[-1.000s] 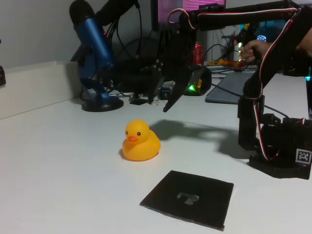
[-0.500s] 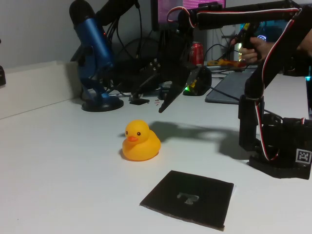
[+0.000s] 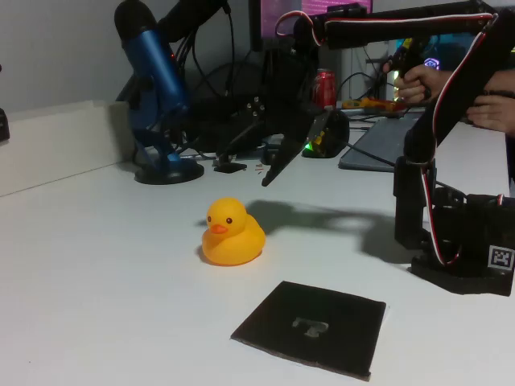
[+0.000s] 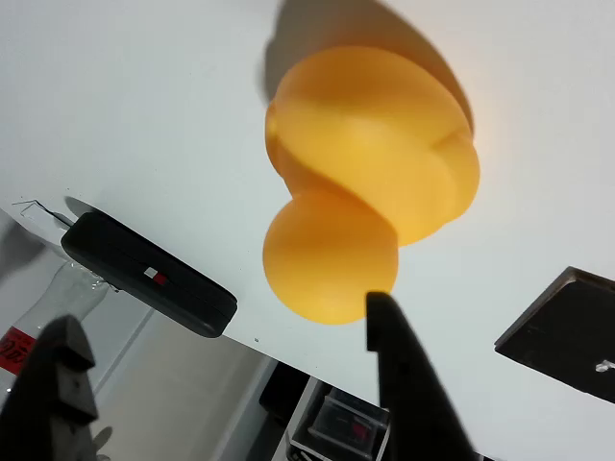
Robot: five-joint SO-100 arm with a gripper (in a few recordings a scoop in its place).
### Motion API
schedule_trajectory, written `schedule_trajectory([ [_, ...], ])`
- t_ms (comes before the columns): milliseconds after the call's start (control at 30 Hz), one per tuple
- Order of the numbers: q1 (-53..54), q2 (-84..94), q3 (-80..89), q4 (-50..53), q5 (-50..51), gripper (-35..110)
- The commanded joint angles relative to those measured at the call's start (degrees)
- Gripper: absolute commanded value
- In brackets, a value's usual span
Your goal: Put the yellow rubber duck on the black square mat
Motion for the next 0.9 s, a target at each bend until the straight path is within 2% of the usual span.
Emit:
schedule_trajectory([
  [0, -1.7, 1.1, -1.5, 0.0, -0.7, 33],
  [433, -7.8, 0.4, -3.6, 1.2, -0.8, 33],
  [700, -7.6, -0.1, -20.0, 22.3, -0.9, 33],
  [867, -7.7, -10.7, -27.5, 31.8, -0.7, 33],
])
